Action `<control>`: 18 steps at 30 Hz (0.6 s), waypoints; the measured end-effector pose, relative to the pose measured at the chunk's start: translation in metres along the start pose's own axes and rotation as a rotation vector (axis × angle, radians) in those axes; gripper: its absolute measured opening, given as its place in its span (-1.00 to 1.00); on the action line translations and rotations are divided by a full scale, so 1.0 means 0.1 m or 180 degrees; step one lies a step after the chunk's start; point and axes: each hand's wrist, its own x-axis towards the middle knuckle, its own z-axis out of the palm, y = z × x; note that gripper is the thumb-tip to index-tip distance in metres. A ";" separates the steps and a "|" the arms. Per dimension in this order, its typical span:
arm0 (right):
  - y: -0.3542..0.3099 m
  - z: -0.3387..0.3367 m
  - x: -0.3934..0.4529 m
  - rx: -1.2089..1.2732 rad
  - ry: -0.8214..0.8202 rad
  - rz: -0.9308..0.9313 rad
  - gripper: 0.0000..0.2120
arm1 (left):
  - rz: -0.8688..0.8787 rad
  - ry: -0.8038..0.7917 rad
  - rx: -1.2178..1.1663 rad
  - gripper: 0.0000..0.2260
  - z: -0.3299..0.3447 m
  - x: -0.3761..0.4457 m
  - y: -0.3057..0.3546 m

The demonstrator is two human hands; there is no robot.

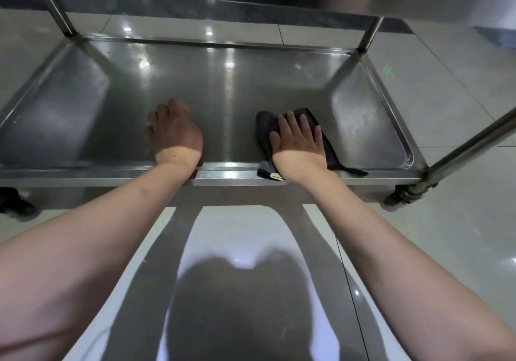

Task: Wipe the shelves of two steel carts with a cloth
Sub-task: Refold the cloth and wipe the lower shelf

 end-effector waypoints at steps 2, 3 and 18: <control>-0.25 0.06 -0.03 -0.0012 0.0016 0.0035 -0.41 | -0.0014 0.0021 -0.0002 -0.70 -0.01 0.00 0.00; -0.40 0.09 -0.05 0.0005 0.0009 -0.0028 -0.40 | 0.0017 0.0047 0.0002 -0.71 -0.01 0.00 0.01; 0.53 -0.19 -0.14 0.0126 -0.0139 -0.0213 -0.44 | 0.1042 -0.0287 0.0281 -0.78 -0.12 -0.16 0.39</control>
